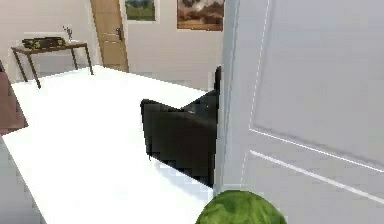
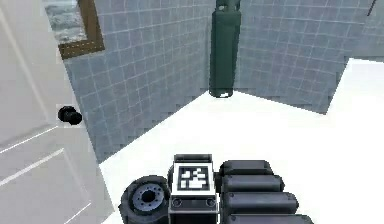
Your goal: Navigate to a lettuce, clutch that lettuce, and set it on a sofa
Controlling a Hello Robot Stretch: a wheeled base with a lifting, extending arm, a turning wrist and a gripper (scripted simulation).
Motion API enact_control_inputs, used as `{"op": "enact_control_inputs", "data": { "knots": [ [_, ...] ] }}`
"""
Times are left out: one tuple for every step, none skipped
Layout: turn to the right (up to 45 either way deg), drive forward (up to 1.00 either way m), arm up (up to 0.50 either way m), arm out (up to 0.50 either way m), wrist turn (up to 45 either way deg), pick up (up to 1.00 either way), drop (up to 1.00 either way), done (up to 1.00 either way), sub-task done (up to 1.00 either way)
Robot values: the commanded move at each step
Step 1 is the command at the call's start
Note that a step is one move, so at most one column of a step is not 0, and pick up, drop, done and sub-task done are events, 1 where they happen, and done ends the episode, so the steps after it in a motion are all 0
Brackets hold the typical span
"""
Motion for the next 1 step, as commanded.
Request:
{"op": "enact_control_inputs", "data": {
  "knots": [
    [0.0, 0.50, 0.00, 0.00, 0.0, 0.00, 0.00, 0.00, 0.00]
  ]
}}
